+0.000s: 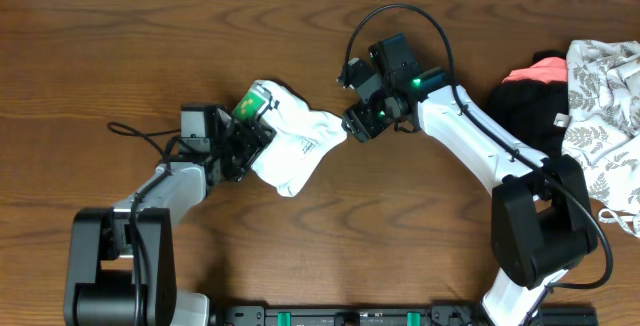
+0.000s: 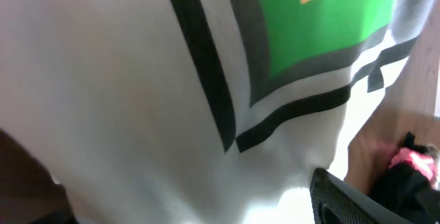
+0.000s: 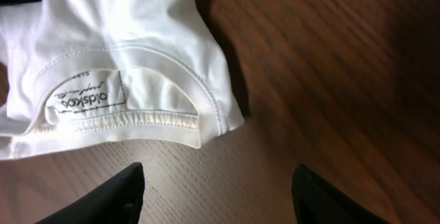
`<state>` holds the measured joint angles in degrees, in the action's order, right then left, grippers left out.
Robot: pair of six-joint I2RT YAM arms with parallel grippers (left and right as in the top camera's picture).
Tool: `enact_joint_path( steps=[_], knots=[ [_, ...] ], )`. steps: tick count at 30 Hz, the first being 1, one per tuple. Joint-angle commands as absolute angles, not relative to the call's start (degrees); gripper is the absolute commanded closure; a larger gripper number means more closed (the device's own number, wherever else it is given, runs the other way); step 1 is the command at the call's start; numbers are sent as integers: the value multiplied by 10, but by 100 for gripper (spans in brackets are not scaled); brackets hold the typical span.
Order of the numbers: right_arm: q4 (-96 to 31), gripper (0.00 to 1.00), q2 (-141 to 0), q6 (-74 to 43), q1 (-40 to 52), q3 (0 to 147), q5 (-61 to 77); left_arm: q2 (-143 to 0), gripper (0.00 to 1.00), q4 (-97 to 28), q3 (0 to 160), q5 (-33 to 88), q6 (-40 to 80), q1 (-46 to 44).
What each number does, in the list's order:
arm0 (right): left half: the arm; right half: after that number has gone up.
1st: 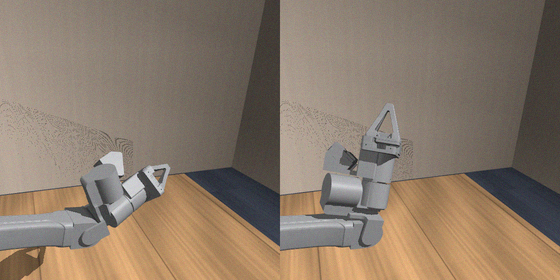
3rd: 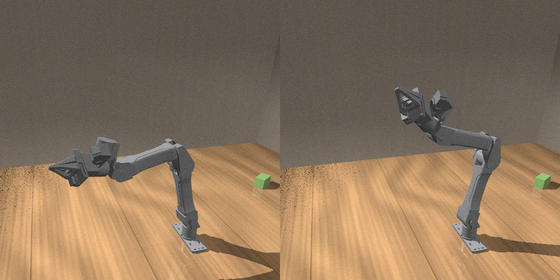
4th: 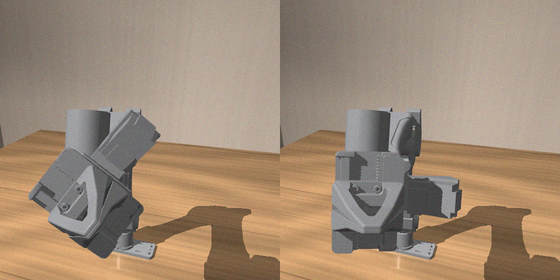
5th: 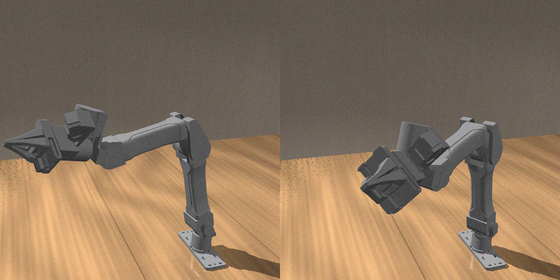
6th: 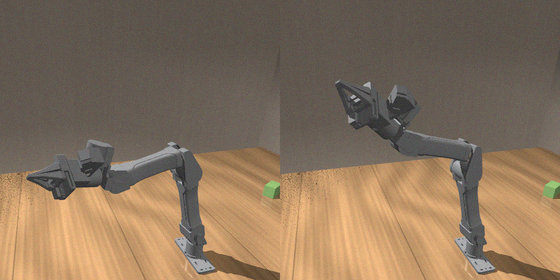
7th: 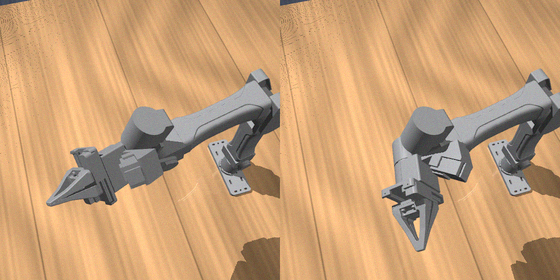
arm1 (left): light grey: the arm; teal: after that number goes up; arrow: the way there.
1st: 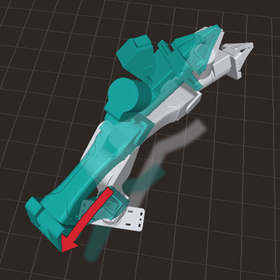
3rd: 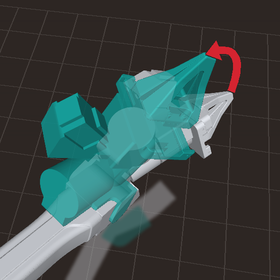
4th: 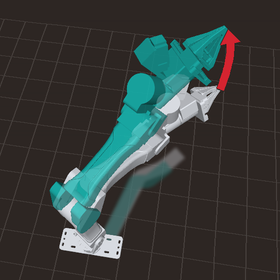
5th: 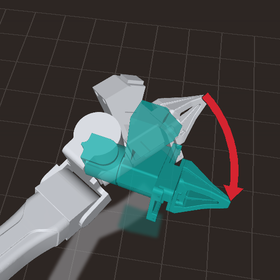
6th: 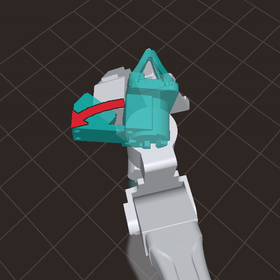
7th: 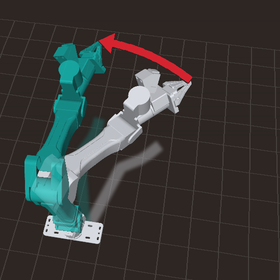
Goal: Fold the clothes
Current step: 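Grasp the T-shirt bundle's left side with the left gripper, then lift and carry the T-shirt bundle to the far left edge with left gripper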
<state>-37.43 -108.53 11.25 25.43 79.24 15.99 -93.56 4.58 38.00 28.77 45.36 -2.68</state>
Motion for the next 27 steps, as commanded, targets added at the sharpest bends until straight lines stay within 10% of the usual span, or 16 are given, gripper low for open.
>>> enact_joint_path(
  steps=[1,7,27],
  knots=[
    [-382,34,-1089,118,260,798,161,-974,23,69,358,229,471,-49],
    [-415,34,-1089,118,259,798,165,-1007,90,133,358,228,457,-62],
    [-491,34,-922,108,166,798,109,-801,94,166,399,149,377,1]
  ],
)
